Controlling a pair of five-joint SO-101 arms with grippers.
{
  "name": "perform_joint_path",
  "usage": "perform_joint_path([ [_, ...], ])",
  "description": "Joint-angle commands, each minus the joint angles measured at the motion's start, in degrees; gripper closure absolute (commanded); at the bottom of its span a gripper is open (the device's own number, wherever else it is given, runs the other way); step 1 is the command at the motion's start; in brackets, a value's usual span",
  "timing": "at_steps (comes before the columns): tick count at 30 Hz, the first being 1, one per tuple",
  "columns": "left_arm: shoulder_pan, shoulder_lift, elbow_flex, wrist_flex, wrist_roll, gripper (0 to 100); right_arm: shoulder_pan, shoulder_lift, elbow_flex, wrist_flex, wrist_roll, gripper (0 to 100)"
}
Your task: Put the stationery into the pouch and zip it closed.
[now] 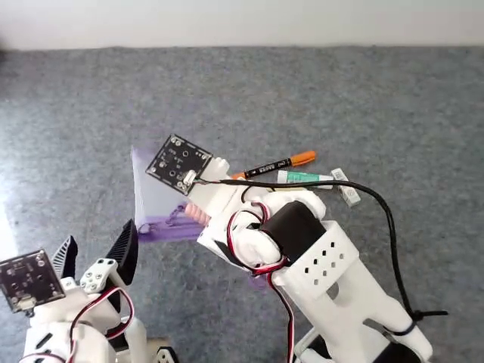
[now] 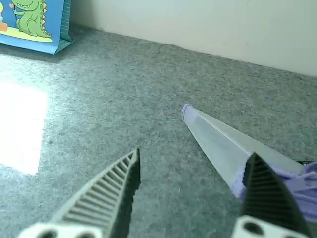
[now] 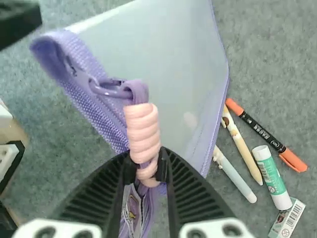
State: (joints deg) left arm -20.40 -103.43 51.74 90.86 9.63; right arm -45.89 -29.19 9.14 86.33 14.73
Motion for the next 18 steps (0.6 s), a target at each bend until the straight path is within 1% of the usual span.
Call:
perform_joint_path([
  [1,0.09,0.0,-2.33,0.26,0.44,68,-0.04,-1.27,-2.99,-2.77,-1.14,99.1],
  [4,0.09,0.0,-1.27,0.26,-0.09,68,-0.04,-1.27,-2.99,-3.03,-1.23,99.1],
  [7,0.18,0.0,-0.92,0.09,-3.16,68,-0.04,-1.27,-2.99,-3.03,-1.23,99.1],
  [10,0.18,0.09,-0.4,-1.32,-4.31,68,-0.04,-1.27,-2.99,-3.12,-1.23,99.1],
  [13,0.18,0.09,2.07,-2.37,-7.3,68,-0.22,-1.27,-2.99,-2.95,-1.23,99.1],
  [18,0.09,0.09,7.87,-7.91,-9.93,68,-0.22,-1.27,-2.99,-2.59,-1.23,99.1],
])
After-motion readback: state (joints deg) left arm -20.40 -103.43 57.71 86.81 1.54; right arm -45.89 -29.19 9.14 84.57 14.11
